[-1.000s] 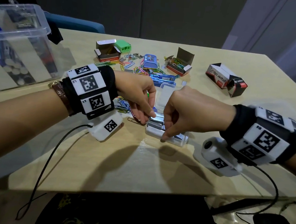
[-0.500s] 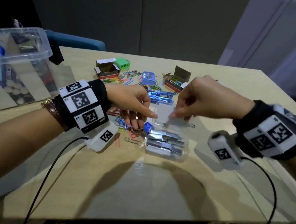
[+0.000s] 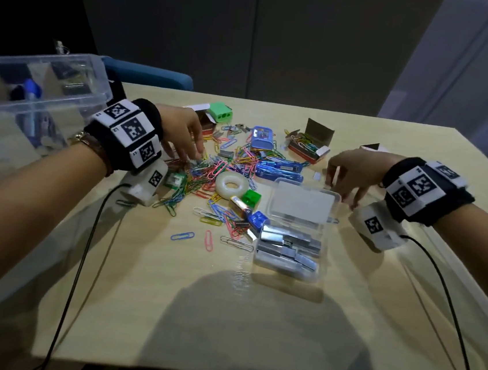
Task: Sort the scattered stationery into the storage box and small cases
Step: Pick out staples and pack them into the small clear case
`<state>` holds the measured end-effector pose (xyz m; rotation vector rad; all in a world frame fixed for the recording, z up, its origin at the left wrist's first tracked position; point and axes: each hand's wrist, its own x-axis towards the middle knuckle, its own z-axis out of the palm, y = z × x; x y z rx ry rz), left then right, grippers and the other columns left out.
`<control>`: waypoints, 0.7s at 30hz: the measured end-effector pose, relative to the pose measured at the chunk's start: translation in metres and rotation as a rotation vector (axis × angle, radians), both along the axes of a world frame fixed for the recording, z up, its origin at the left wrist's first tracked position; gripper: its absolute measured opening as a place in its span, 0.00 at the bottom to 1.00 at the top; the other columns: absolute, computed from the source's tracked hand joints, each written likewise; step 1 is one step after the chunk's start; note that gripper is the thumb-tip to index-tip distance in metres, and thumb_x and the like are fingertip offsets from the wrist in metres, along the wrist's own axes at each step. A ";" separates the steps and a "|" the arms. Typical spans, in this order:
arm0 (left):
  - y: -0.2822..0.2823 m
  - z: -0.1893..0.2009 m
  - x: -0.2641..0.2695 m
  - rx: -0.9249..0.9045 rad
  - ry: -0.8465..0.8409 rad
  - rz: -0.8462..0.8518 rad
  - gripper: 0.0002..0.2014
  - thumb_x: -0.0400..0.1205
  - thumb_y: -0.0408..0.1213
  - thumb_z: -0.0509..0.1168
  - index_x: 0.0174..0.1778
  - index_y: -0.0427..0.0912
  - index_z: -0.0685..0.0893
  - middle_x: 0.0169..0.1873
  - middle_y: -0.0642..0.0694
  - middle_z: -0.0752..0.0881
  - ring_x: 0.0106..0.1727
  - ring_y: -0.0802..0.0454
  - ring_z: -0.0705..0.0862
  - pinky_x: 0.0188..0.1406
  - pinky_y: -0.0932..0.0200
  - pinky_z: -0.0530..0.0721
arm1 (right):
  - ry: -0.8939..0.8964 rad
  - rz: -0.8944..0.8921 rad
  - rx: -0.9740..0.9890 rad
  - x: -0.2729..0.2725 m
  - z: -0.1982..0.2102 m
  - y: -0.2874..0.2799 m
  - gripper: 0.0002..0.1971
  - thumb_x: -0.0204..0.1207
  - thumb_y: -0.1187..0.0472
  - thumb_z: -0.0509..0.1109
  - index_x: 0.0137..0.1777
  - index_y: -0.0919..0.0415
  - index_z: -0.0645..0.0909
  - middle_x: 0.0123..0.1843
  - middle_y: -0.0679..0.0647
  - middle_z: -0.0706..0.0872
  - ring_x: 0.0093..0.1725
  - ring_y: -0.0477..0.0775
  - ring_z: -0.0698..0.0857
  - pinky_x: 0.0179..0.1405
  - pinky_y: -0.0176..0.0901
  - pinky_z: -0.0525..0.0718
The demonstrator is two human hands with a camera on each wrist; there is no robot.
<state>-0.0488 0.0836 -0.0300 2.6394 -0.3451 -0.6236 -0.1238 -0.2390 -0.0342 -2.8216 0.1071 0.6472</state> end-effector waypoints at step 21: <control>-0.067 0.000 0.019 0.156 -0.043 -0.213 0.16 0.74 0.27 0.76 0.57 0.32 0.86 0.45 0.38 0.87 0.32 0.55 0.82 0.24 0.70 0.83 | -0.146 0.304 -0.043 0.059 0.005 0.059 0.10 0.79 0.61 0.72 0.59 0.59 0.83 0.46 0.50 0.86 0.40 0.54 0.87 0.40 0.47 0.90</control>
